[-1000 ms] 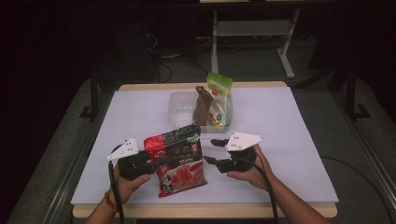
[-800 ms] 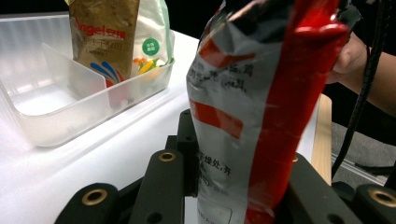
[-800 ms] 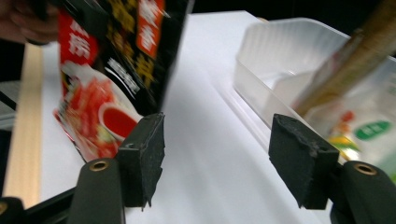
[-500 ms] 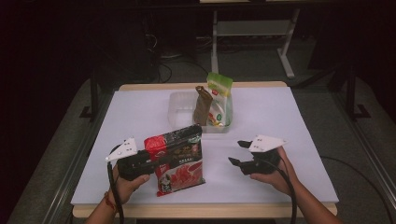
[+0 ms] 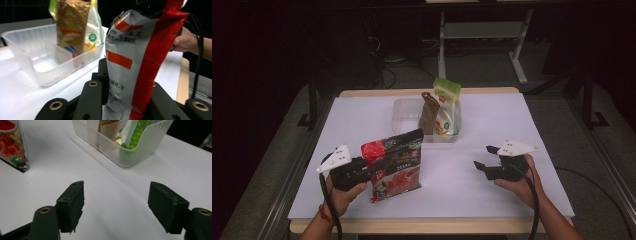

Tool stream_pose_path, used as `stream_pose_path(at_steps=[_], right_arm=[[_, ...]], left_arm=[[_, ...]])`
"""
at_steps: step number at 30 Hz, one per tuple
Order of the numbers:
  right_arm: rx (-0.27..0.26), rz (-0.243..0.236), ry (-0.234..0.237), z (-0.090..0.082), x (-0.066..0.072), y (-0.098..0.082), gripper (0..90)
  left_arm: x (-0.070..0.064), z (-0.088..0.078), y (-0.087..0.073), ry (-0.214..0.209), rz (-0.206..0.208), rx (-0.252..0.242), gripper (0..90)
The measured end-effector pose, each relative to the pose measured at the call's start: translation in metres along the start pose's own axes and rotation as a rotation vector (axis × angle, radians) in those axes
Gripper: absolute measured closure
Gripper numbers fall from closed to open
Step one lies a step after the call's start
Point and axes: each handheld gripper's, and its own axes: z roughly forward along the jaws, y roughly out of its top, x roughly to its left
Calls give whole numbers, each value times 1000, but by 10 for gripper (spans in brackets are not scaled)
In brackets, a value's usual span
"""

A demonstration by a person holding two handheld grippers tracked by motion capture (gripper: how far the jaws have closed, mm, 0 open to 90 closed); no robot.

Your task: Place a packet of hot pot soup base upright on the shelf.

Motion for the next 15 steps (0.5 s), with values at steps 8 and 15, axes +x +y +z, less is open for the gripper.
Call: stream_pose_path(at_steps=[8, 15], right_arm=[[5, 4, -15, -1, -3, -4, 262], [12, 1, -18, 1, -2, -5, 262]], left_arm=[[6, -3, 7, 54, 7, -3, 781], [11, -11, 15, 77, 8, -23, 787]])
